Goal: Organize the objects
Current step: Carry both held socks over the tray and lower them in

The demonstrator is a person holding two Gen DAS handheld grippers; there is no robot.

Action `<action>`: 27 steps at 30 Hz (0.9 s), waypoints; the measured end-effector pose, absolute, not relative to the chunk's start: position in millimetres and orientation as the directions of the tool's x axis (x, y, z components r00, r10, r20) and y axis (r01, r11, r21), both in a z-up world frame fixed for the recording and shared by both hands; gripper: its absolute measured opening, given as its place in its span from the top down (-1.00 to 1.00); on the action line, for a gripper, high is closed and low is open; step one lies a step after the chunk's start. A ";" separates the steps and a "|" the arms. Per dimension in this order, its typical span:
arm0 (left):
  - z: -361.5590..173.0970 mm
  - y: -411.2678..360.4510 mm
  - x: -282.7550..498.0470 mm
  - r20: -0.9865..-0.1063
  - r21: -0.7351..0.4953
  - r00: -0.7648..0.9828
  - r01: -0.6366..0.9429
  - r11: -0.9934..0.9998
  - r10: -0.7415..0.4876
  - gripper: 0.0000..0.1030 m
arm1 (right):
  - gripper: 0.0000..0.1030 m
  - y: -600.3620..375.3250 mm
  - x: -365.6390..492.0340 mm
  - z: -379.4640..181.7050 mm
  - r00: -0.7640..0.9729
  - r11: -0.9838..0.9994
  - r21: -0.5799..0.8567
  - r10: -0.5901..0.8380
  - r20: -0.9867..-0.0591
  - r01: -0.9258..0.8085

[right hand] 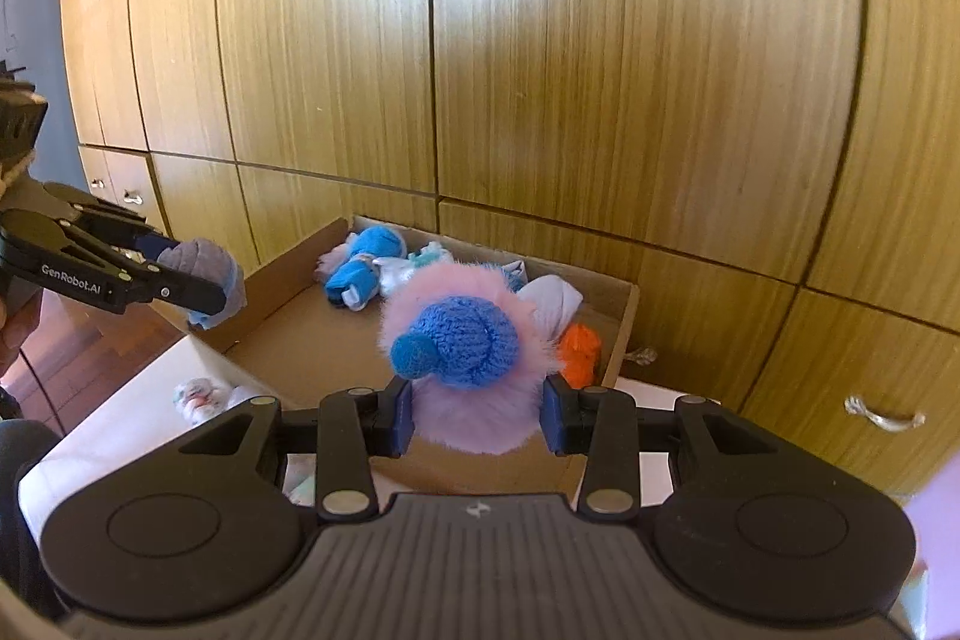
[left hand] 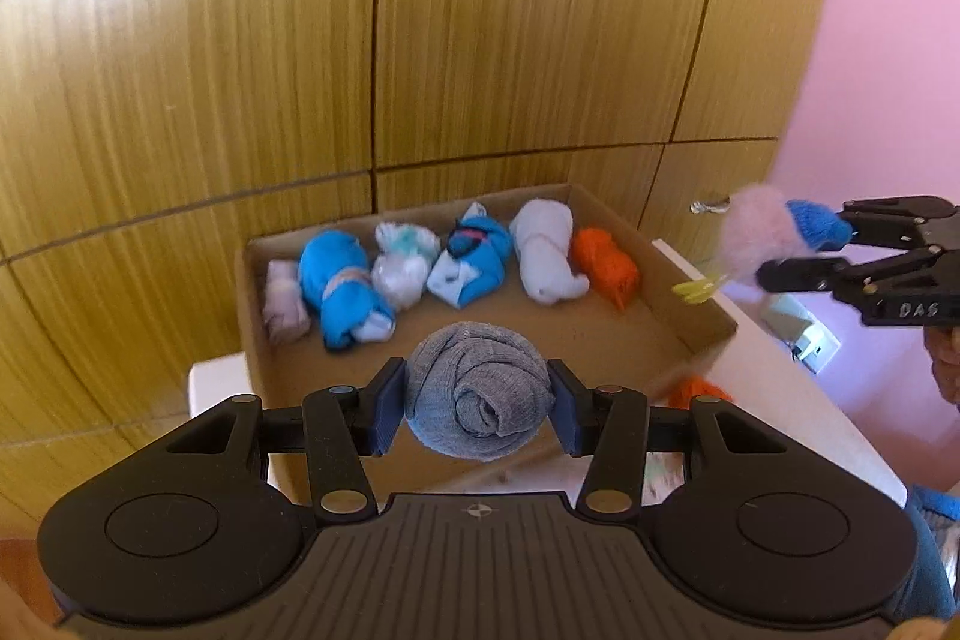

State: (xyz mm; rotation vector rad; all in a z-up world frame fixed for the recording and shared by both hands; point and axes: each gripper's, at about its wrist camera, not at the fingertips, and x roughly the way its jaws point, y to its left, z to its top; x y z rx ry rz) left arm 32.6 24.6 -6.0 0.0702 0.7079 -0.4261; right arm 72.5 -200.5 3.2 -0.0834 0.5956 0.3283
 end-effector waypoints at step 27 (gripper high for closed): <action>-94.1 -82.2 182.0 -0.792 -0.154 0.468 0.467 0.870 -0.392 -0.09 | 0.33 -197.1 190.8 -72.5 0.636 0.943 -0.027 0.202 -0.745 -0.332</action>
